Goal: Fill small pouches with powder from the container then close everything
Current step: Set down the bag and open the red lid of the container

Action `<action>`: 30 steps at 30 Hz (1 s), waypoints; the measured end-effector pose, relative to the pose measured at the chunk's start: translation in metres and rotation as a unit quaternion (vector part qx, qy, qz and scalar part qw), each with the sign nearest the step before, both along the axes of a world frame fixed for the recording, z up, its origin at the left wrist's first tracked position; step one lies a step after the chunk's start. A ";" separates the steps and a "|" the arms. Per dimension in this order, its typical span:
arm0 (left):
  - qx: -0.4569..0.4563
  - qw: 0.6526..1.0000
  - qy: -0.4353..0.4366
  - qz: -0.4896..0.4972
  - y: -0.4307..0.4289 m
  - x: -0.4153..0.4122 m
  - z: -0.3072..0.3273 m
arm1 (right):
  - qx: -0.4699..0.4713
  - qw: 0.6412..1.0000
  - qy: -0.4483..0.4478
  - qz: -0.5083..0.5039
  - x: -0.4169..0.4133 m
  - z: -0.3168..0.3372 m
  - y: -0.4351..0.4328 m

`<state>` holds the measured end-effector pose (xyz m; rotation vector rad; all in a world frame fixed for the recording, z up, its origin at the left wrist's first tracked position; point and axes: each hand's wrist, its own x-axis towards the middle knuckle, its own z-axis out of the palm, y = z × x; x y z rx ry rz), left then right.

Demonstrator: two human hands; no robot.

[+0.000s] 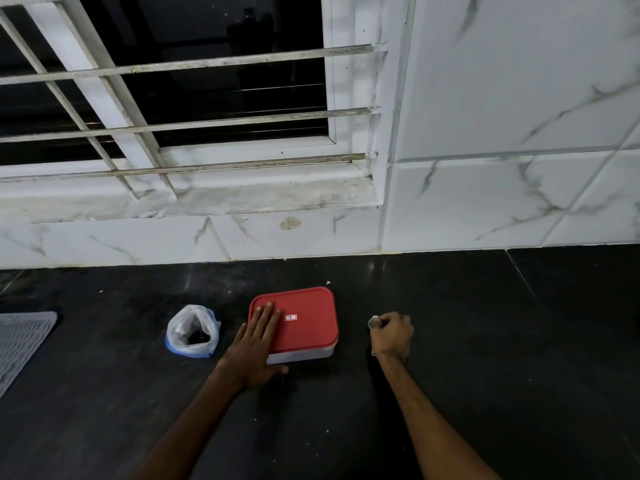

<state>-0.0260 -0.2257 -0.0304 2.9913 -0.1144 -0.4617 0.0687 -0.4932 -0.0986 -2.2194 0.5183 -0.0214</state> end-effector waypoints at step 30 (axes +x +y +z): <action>-0.415 0.907 -0.075 0.026 0.065 0.017 -0.033 | -0.339 0.827 -0.079 0.442 -0.061 0.046 0.158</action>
